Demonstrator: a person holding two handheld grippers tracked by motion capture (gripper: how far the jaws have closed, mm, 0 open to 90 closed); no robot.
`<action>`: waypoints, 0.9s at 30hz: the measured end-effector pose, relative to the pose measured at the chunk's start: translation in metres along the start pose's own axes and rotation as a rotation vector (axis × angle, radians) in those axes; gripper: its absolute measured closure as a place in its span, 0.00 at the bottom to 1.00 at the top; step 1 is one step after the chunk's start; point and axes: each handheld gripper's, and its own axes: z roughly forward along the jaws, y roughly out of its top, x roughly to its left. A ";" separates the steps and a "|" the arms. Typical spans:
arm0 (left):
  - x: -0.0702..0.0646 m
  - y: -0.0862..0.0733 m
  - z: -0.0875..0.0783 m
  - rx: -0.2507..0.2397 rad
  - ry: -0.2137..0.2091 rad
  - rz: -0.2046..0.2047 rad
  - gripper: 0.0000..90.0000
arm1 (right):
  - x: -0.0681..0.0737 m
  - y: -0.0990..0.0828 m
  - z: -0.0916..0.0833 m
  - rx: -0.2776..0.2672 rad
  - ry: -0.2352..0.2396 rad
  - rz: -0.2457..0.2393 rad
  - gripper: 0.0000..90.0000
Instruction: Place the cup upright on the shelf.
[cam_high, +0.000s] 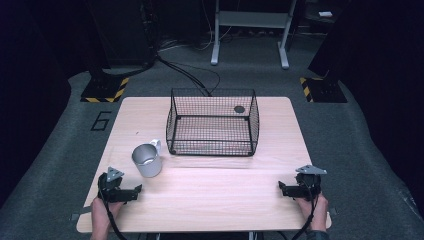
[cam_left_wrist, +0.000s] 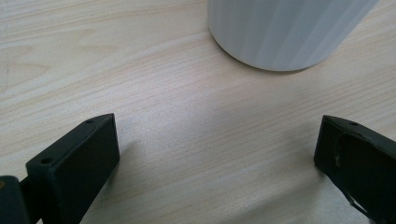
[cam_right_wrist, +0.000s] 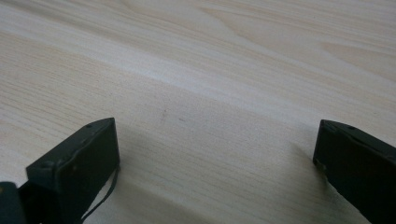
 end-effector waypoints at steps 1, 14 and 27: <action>0.000 0.000 0.000 0.000 0.000 0.000 0.00 | 0.000 0.000 0.000 0.000 0.000 0.000 0.00; 0.000 0.000 0.000 0.003 0.000 0.002 0.00 | 0.000 0.000 0.000 0.001 0.001 0.001 0.00; 0.002 0.000 -0.003 -0.010 -0.015 -0.020 0.00 | 0.000 0.000 0.000 0.001 0.001 0.001 0.00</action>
